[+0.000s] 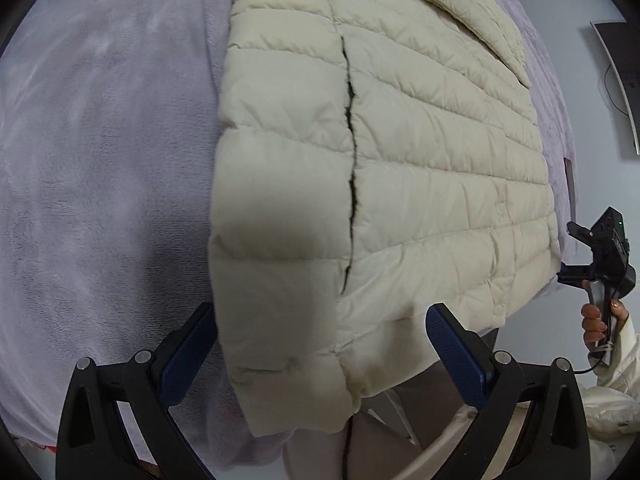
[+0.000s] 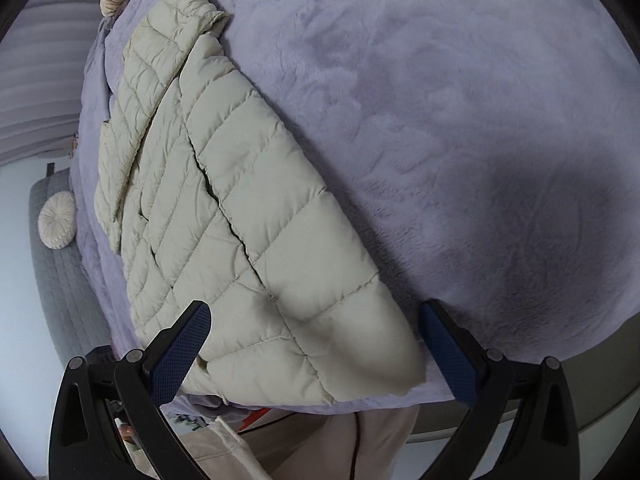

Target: Fold large clothes

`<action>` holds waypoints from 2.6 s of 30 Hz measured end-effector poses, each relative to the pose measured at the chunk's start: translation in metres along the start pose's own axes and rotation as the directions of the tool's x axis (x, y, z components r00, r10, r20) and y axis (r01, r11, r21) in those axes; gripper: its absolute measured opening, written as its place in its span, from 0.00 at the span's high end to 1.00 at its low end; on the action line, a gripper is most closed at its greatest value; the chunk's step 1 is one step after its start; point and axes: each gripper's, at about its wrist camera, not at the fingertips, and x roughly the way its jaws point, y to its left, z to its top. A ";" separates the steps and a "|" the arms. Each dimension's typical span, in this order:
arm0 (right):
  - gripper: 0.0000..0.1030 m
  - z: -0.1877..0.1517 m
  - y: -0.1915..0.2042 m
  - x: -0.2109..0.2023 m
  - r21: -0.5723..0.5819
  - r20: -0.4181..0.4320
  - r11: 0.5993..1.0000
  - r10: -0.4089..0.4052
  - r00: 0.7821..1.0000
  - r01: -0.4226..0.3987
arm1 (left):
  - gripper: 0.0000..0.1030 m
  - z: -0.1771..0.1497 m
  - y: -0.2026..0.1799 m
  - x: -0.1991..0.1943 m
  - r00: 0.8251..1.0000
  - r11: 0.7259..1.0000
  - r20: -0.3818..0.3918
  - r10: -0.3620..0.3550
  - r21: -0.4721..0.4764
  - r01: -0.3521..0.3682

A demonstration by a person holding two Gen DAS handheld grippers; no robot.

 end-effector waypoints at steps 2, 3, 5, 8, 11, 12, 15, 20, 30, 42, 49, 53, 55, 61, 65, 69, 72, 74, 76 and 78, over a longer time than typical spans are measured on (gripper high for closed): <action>0.00 -0.004 0.001 0.006 0.020 -0.001 0.999 0.048 0.999 -0.048 | 0.00 -0.001 -0.007 0.002 1.000 1.000 -0.007 -0.027 0.013 0.027; 0.00 -0.006 0.002 0.007 0.026 0.001 0.997 0.075 0.997 -0.075 | 0.00 0.000 -0.011 0.003 0.999 0.999 -0.009 -0.033 0.020 0.033; 0.00 -0.010 0.007 0.010 0.032 0.002 0.990 0.140 0.990 -0.140 | 0.00 -0.001 -0.017 0.004 0.998 0.998 -0.014 -0.055 0.030 0.055; 0.00 -0.019 0.017 0.016 0.023 0.007 0.981 0.192 0.981 -0.193 | 0.00 -0.003 -0.021 0.001 0.997 0.997 -0.008 -0.071 0.043 0.071; 0.00 -0.029 0.024 0.017 0.021 0.023 0.977 0.212 0.977 -0.213 | 0.36 -0.005 -0.020 -0.004 0.999 0.998 0.002 -0.041 0.054 0.041; 0.02 -0.032 0.026 0.017 0.024 0.035 0.978 0.208 0.977 -0.209 | 0.49 -0.004 -0.020 -0.002 1.000 0.998 -0.007 -0.008 0.063 0.008; 0.60 -0.038 0.032 0.021 0.047 0.062 0.982 0.181 0.981 -0.184 | 0.81 -0.002 -0.011 -0.004 1.000 0.996 -0.009 0.009 0.084 -0.008; 0.90 -0.043 0.037 0.015 0.051 0.094 0.983 0.168 0.981 -0.174 | 0.85 -0.002 -0.002 -0.029 0.996 0.989 0.002 -0.093 0.112 0.093; 0.90 -0.006 0.098 -0.035 -0.072 0.118 0.917 0.397 0.910 -0.391 | 0.85 0.041 0.006 -0.102 0.920 0.933 0.166 -0.355 -0.001 0.360; 0.90 0.159 0.218 -0.033 -0.230 0.082 0.884 0.434 0.897 -0.407 | 0.85 0.191 0.017 -0.162 0.851 0.955 0.470 -0.235 -0.051 0.292; 0.90 0.252 0.247 0.020 -0.162 0.050 0.914 0.385 0.921 -0.373 | 0.85 0.270 0.032 -0.135 0.878 0.978 0.472 -0.079 -0.133 0.160; 0.90 0.278 0.247 0.052 -0.145 0.035 0.929 0.348 0.937 -0.340 | 0.85 0.291 0.036 -0.112 0.898 0.981 0.440 -0.018 -0.165 0.100; 0.86 0.286 0.244 0.063 -0.130 0.028 0.934 0.339 0.940 -0.333 | 0.85 0.294 0.039 -0.107 0.910 0.978 0.414 -0.001 -0.187 0.087; 0.54 0.291 0.249 0.066 -0.161 0.025 0.937 0.318 0.948 -0.310 | 0.82 0.294 0.036 -0.110 0.927 0.979 0.371 0.050 -0.203 0.028; 0.20 0.292 0.258 0.050 -0.210 0.056 0.929 0.323 0.945 -0.305 | 0.01 0.288 0.024 -0.125 0.888 0.973 0.420 0.186 -0.204 -0.107; 0.20 0.291 0.264 0.038 -0.238 0.077 0.932 0.300 0.951 -0.275 | 0.01 0.284 0.019 -0.143 0.858 0.970 0.461 0.226 -0.190 -0.153; 0.20 0.286 0.265 0.027 -0.254 0.110 0.930 0.300 0.948 -0.265 | 0.01 0.277 0.016 -0.153 0.831 0.962 0.489 0.265 -0.196 -0.192; 0.21 0.278 0.263 0.020 -0.257 0.121 0.926 0.314 0.942 -0.276 | 0.01 0.270 0.017 -0.161 0.815 0.959 0.511 0.273 -0.215 -0.186; 0.46 0.274 0.261 0.016 -0.259 0.117 0.918 0.337 0.934 -0.299 | 0.01 0.262 0.017 -0.171 0.800 0.960 0.538 0.265 -0.226 -0.166; 0.59 0.267 0.260 0.015 -0.264 0.094 0.915 0.340 0.936 -0.306 | 0.01 0.253 0.012 -0.181 0.774 0.960 0.573 0.269 -0.225 -0.166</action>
